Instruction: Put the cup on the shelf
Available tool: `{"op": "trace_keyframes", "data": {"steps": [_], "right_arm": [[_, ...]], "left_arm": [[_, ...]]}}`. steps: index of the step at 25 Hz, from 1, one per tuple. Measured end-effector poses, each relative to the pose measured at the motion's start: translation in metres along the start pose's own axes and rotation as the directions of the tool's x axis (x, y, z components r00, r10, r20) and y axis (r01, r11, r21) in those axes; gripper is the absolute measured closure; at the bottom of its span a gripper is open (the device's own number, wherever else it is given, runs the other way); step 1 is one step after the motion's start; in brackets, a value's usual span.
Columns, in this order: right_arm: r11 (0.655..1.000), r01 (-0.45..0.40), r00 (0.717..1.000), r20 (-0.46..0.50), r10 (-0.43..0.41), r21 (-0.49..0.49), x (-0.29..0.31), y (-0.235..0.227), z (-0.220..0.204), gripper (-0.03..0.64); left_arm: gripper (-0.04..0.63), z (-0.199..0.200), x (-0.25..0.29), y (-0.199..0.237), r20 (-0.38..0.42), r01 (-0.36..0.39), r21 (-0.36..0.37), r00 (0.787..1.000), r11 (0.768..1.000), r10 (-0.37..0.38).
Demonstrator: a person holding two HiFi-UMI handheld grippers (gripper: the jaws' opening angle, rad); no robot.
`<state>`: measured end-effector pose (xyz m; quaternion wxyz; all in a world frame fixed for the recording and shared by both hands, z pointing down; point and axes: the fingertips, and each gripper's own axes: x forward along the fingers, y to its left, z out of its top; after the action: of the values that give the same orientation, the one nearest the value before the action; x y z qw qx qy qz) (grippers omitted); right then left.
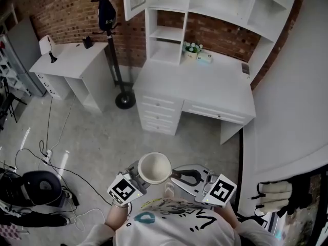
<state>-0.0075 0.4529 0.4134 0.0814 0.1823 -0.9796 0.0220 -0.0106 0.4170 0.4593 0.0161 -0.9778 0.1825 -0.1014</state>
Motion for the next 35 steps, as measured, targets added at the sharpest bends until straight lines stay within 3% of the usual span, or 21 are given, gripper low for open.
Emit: {"op": "trace_keyframes", "data": {"steps": [20, 35], "right_arm": [[0.999, -0.043, 0.999, -0.007, 0.043, 0.011, -0.03, -0.121, -0.01, 0.554], [0.996, -0.088, 0.996, 0.016, 0.087, 0.028, 0.008, -0.167, -0.006, 0.554]], "left_arm": [[0.58, 0.013, 0.101, 0.069, 0.001, -0.037, -0.016, 0.999, 0.999, 0.037], [0.58, 0.003, 0.104, 0.128, -0.032, -0.053, -0.024, 0.998, 0.998, 0.052]]}}
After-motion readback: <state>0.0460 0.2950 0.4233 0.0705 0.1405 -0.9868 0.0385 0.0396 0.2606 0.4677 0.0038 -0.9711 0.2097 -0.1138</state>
